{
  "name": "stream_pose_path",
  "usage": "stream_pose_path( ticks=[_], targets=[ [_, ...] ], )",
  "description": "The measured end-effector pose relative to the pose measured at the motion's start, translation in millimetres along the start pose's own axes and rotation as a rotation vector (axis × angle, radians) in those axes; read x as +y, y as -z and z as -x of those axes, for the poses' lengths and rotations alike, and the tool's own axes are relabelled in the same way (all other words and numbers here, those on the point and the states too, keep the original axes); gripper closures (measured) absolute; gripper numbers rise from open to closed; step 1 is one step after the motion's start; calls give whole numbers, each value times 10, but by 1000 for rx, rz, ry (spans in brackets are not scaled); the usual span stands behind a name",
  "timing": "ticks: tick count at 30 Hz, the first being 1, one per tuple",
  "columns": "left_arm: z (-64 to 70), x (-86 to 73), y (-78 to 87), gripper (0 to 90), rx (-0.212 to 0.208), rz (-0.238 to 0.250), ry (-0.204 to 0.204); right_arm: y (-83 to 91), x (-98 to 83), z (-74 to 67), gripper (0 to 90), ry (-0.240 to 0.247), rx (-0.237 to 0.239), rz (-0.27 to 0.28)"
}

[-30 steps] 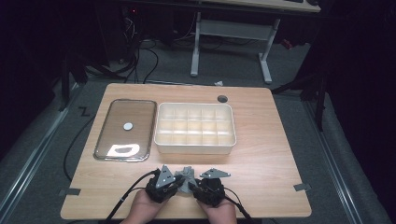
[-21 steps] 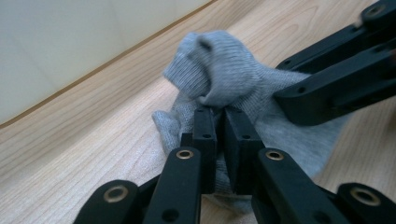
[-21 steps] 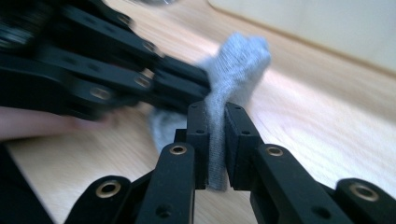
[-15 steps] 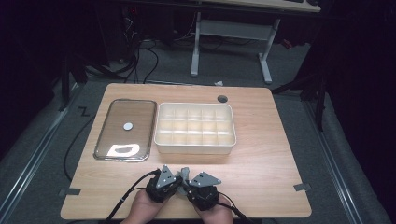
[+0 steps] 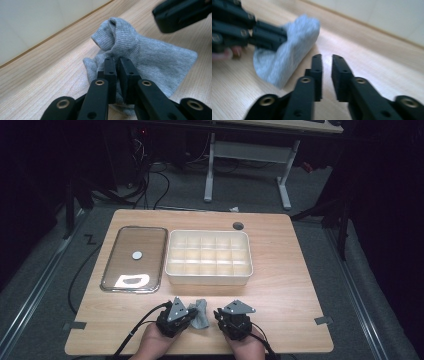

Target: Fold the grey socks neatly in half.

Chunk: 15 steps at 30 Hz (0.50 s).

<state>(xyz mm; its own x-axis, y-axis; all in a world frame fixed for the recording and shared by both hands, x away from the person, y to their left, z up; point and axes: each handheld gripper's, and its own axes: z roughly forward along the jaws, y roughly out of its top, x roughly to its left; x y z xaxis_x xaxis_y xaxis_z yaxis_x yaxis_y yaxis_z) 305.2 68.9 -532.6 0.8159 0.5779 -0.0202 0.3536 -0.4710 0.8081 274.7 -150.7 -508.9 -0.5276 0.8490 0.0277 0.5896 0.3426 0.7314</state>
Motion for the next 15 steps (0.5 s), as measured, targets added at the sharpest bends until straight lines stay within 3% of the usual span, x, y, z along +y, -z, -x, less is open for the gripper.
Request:
stream_pose_path(
  ticks=[1,7,15],
  targets=[
    [1,0,0,842,0,0,0,-63,-31,-23,860,-2,13,-22],
    [2,-1,1,839,0,1,-1,-176,-14,-155,866,19,56,-35],
    [1,-1,3,839,5,1,2,-161,149,-348,900,61,75,26]
  ],
)
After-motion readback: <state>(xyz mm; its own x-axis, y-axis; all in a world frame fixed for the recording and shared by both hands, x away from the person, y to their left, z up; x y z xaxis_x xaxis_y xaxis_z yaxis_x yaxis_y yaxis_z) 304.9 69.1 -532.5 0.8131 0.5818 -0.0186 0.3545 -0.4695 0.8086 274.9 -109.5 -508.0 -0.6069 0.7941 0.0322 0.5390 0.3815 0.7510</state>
